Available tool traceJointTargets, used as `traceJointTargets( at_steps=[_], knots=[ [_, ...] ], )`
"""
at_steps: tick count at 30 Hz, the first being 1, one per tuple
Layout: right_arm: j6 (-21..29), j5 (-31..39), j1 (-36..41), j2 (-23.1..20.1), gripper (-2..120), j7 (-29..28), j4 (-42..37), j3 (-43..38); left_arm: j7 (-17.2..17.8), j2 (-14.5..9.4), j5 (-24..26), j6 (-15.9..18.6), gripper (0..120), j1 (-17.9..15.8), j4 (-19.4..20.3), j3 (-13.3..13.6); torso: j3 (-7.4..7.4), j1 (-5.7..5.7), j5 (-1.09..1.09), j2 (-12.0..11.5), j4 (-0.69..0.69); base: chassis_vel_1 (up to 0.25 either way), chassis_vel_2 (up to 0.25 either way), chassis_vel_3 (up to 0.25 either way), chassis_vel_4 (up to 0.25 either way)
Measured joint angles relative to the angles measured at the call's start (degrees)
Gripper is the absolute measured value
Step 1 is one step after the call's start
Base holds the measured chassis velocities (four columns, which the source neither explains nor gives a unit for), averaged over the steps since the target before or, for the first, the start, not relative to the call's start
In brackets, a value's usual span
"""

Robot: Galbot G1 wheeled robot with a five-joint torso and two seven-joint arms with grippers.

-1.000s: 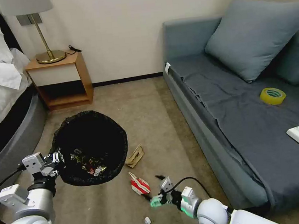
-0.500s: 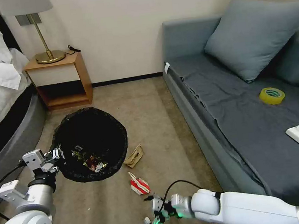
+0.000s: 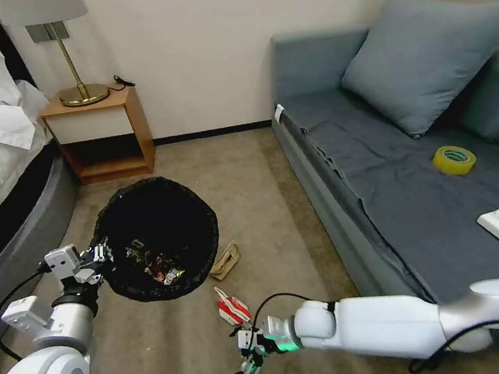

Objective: Pick up the trash bin, then pick up the garbage on the floor and place it into the trash bin.

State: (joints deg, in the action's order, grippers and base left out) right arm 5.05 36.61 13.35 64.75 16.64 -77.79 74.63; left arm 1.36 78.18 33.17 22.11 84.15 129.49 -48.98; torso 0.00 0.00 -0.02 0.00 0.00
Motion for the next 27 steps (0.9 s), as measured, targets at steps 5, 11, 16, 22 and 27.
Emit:
traceJointTargets(
  at_steps=[5,11,16,22,27],
  knots=[
    [0.80,1.98,-1.00,2.84,100,1.44,1.36,3.18,-0.63,0.66,-0.37,-0.07,5,-0.19,0.36,0.50,0.00,0.00,0.02,0.00,0.00,0.000,0.000,0.000,0.000],
    [1.27,2.53,-1.34,3.09,100,2.74,1.66,4.76,-1.16,1.15,-0.76,-0.28,5,-0.27,0.47,0.57,0.00,0.00,0.01,0.00,-0.01,0.000,0.000,0.000,0.000],
    [1.72,2.59,-1.69,2.96,100,3.49,2.26,6.19,-1.44,1.68,-0.85,-0.55,5,-0.58,0.36,0.57,0.00,0.00,0.01,0.00,-0.01,0.000,0.000,0.000,0.000],
    [0.88,1.36,-0.59,5.62,100,4.33,7.57,6.63,-1.59,1.89,-0.91,-0.65,5,-0.60,0.36,0.44,0.00,0.00,0.01,0.00,-0.01,0.000,0.000,0.000,0.000],
    [-0.02,0.87,-0.17,7.16,100,5.15,11.26,6.71,-1.60,1.98,-0.95,-0.67,5,-0.73,0.26,0.40,0.00,0.00,0.01,0.00,0.00,0.000,0.000,0.000,0.000]
  ],
)
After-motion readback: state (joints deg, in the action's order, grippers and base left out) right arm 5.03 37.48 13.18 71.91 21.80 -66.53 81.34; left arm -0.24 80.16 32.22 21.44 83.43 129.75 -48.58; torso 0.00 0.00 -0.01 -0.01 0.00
